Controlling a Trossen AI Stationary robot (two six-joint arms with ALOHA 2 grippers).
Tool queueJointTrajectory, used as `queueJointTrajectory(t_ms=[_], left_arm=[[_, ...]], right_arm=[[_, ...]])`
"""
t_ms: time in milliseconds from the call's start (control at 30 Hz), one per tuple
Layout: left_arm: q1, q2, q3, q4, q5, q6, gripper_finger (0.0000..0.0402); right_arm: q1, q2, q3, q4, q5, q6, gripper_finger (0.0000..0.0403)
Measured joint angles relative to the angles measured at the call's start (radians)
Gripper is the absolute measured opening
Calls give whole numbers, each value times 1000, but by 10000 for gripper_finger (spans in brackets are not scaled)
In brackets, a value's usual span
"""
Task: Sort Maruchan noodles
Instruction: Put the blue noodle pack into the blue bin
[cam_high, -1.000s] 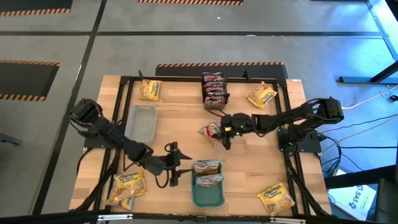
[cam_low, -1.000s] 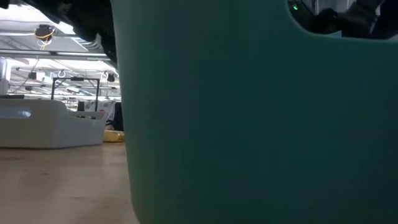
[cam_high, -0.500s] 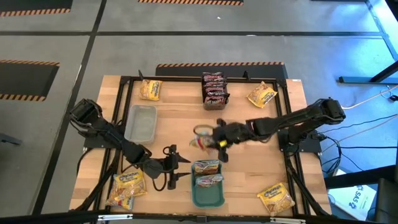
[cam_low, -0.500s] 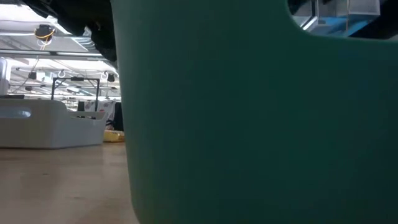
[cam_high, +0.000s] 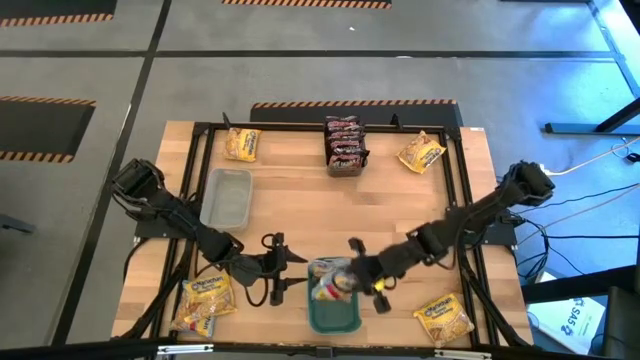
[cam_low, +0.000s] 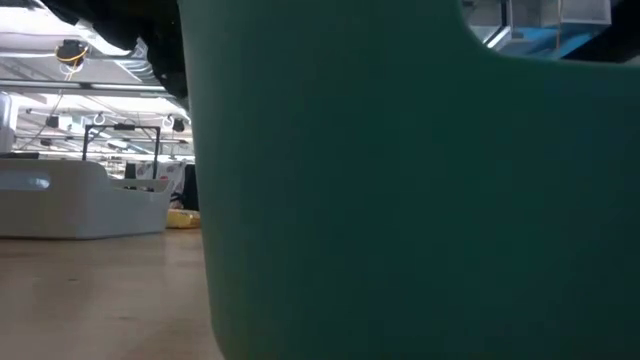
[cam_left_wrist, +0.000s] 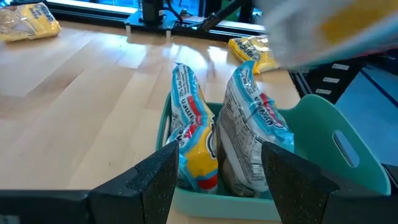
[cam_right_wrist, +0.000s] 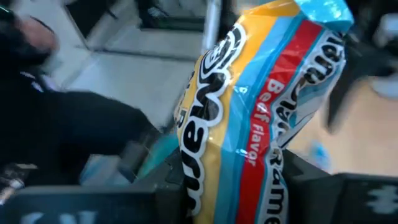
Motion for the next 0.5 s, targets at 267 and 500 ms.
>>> queueJointTrajectory(t_ms=[267,500], left_arm=[[-5,0,0,24,1,-18,224],[-35,0,0,29,3,-49,224]], right_arm=[[50,88,68,-31,-7,1,105],[51,188,195,-201,-8,-1,105]])
